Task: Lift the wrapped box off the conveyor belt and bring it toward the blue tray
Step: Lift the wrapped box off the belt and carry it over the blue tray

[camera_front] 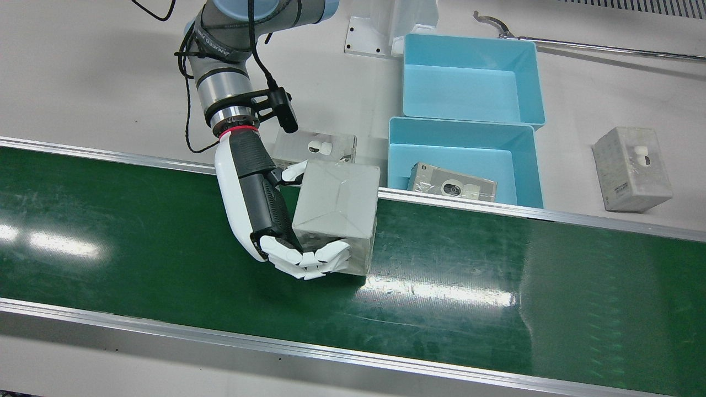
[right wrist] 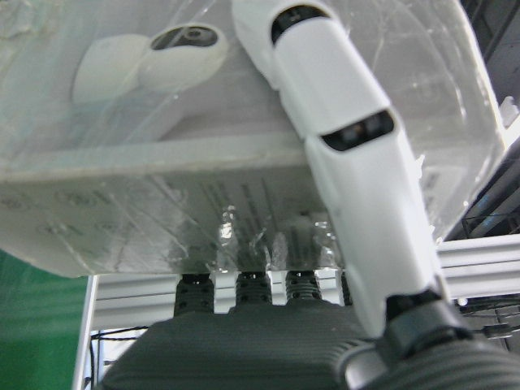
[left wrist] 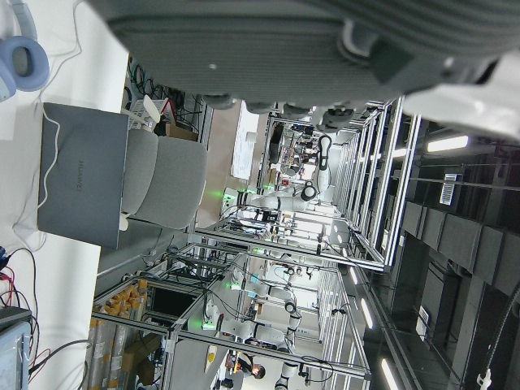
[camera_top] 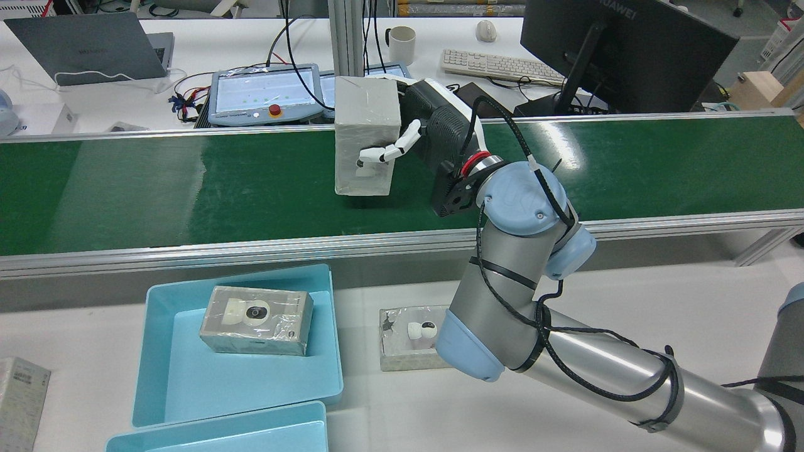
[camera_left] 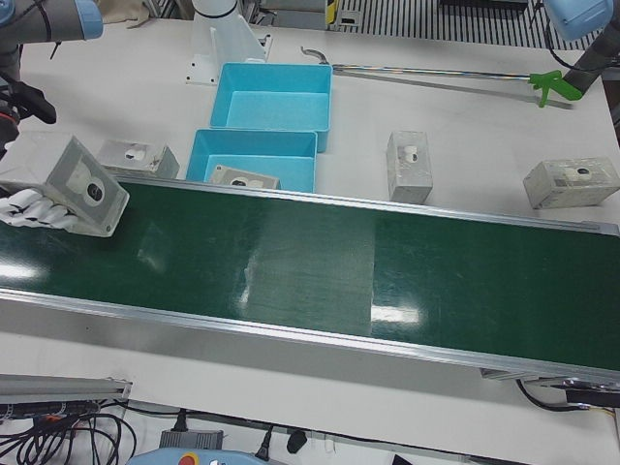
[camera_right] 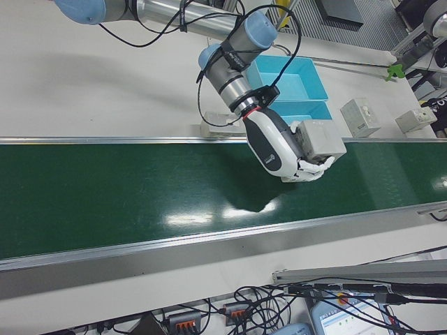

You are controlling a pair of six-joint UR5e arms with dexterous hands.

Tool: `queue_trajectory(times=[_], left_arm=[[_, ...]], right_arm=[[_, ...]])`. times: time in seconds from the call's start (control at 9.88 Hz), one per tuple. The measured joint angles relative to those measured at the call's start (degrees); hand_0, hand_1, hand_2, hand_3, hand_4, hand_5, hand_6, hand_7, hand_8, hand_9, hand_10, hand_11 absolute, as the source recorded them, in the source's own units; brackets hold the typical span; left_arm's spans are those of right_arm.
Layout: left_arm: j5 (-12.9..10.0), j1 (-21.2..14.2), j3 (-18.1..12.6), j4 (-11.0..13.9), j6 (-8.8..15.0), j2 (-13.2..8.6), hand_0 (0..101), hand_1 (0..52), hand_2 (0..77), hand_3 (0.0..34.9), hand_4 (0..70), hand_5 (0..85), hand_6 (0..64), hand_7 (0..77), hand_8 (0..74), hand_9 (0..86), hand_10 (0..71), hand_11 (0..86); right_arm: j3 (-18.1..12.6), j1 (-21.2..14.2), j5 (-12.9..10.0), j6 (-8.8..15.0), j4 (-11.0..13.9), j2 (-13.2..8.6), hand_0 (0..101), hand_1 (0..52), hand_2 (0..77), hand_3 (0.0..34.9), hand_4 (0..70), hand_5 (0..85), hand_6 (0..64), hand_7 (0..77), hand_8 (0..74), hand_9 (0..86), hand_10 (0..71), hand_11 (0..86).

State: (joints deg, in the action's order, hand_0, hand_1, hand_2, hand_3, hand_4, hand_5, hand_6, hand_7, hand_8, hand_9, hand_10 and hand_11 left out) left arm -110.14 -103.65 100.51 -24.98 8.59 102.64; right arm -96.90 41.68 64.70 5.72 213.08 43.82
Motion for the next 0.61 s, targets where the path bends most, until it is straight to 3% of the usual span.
queue_trajectory(times=[0.1,0.3,0.4,0.51,0.61], left_arm=[[0.0,0.0,0.0,0.0,0.0,0.0,0,0.0,1.1,0.0,0.0,1.1,0.0,0.5,0.5,0.0,0.5,0.0],[0.0,0.0,0.0,0.0,0.0,0.0,0,0.0,1.1,0.0,0.0,1.1,0.0,0.5,0.5,0.0,0.5,0.0],[0.0,0.0,0.0,0.0,0.0,0.0,0,0.0,1.1,0.0,0.0,1.1,0.0,0.5,0.5,0.0,0.5,0.5],[0.0,0.0,0.0,0.0,0.0,0.0,0,0.0,1.1,0.0,0.0,1.1,0.0,0.5,0.5,0.0,0.5,0.0],[0.0,0.0,0.0,0.0,0.0,0.0,0,0.0,0.5,0.0,0.0,0.5,0.0,0.5,0.5,0.0,0.5,0.0]], right_arm=[[-4.1,-0.1,-0.4,0.6,2.0,0.2,54,7.1,34.9,9.1,40.4,31.6,25.6,45.3,39.3,38.2,37.1,28.9],[-11.0,-3.4,-2.3,3.6,4.6,0.3,53,4.4,36.0,3.9,43.1,31.6,28.9,48.5,43.6,40.9,44.2,31.6],[-12.8,-7.2,-4.6,5.6,5.1,0.2,53,4.4,36.0,3.9,43.1,31.6,28.9,48.5,43.6,40.9,44.2,31.6],[-13.2,-11.0,-7.1,8.0,5.2,-0.3,53,4.4,36.0,3.9,43.1,31.6,32.7,55.1,50.7,43.6,51.8,34.4],[-12.8,-14.1,-9.2,10.5,5.0,-1.1,53,4.4,36.0,4.0,55.1,27.3,32.7,57.3,52.4,43.1,51.8,34.4]])
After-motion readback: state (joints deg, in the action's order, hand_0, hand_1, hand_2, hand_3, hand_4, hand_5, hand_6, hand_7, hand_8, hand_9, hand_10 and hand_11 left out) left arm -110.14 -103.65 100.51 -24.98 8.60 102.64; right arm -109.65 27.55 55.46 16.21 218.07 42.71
